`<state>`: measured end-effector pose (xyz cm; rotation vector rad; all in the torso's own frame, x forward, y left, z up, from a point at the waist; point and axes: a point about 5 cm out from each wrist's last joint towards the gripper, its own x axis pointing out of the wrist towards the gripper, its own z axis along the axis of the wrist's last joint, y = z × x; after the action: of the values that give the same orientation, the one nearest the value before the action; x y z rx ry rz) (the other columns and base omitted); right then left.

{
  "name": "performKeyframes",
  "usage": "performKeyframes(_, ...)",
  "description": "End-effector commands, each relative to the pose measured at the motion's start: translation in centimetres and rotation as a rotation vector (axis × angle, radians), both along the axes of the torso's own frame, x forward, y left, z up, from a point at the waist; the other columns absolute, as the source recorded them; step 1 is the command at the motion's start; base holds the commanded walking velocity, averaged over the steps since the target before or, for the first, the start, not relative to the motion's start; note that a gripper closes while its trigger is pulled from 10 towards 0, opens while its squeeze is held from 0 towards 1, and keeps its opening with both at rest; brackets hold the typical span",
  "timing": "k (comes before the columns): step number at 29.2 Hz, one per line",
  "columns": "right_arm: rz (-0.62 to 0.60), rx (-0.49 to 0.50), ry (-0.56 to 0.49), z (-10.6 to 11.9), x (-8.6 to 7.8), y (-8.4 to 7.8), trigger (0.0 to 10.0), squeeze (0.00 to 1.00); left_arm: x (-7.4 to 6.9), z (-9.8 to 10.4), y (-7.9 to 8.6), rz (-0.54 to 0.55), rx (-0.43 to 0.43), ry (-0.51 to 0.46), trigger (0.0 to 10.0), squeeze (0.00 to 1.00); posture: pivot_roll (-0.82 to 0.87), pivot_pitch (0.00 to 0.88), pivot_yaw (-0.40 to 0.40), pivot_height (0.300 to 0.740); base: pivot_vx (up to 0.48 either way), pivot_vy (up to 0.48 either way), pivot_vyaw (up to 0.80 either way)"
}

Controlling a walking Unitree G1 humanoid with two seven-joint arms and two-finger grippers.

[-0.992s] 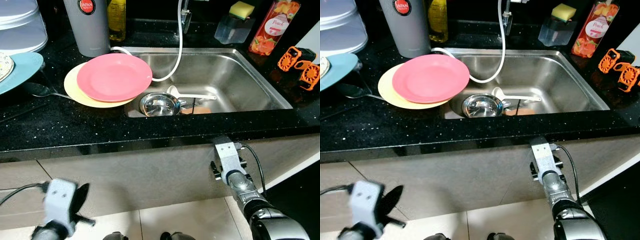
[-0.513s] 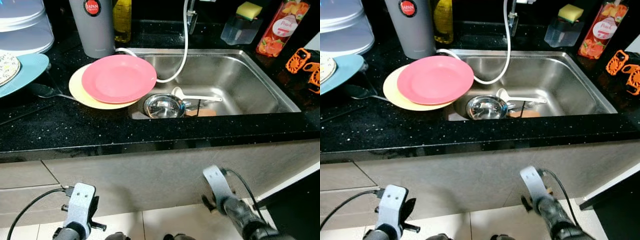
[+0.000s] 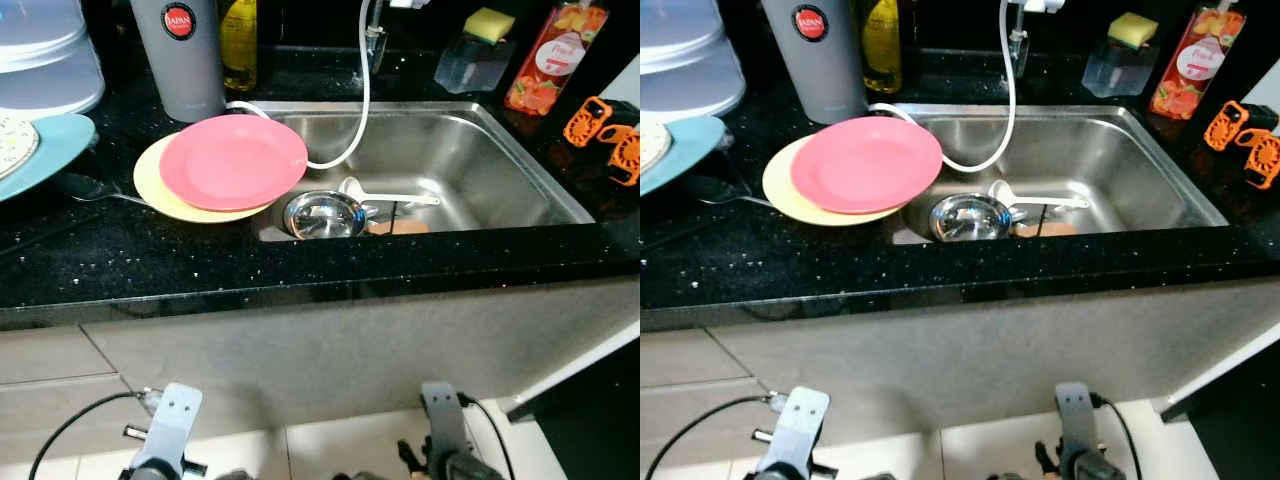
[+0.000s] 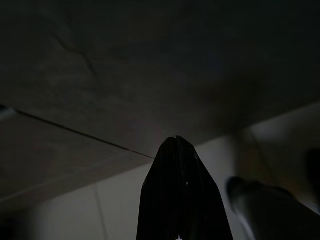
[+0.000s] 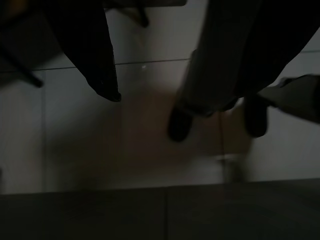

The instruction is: Kitchen organization

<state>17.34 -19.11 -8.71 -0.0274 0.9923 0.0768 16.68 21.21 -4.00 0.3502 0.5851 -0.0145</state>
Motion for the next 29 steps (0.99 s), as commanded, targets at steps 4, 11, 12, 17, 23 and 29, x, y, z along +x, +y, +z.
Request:
performKeyframes(4, 0.059, 0.040, 0.078, -0.9, -2.2, 0.4, 10.0, 0.00, 0.5, -1.4, 0.3, 0.016, 0.018, 0.068, 10.0, 0.00, 0.08, 0.000, -0.057, 0.740, 0.000, 0.000, 0.00)
performKeyframes(11, 0.136, 0.056, 0.073, -1.0, -2.4, 0.7, 10.0, 0.00, 0.1, -2.9, -0.2, 0.045, -0.023, 0.171, 10.0, 0.00, 0.05, 0.000, -0.046, 0.740, 0.000, 0.000, 0.00)
performKeyframes(12, 0.144, 0.045, 0.076, -1.0, -2.5, 0.6, 10.0, 0.00, -0.1, -3.3, -0.5, 0.033, -0.024, 0.197, 10.0, 0.00, 0.04, 0.000, -0.045, 0.740, 0.000, 0.000, 0.00)
performKeyframes(17, 0.229, -0.036, 0.093, -1.0, -2.6, 0.3, 10.0, 0.00, -0.8, -4.1, -1.1, -0.016, -0.022, 0.264, 10.0, 0.00, 0.03, 0.000, -0.047, 0.740, 0.000, 0.000, 0.00)
performKeyframes(23, 0.236, -0.035, 0.066, -0.8, -2.1, 0.2, 10.0, 0.00, -1.1, -4.4, -1.0, -0.008, -0.024, 0.270, 10.0, 0.00, 0.04, 0.000, -0.044, 0.740, 0.000, 0.000, 0.00)
performKeyframes(29, 0.309, -0.039, 0.026, -0.4, -1.3, 0.6, 10.0, 0.00, -1.2, -4.6, -0.8, 0.003, -0.021, 0.279, 10.0, 0.00, 0.05, 0.000, -0.051, 0.740, 0.000, 0.000, 0.00)
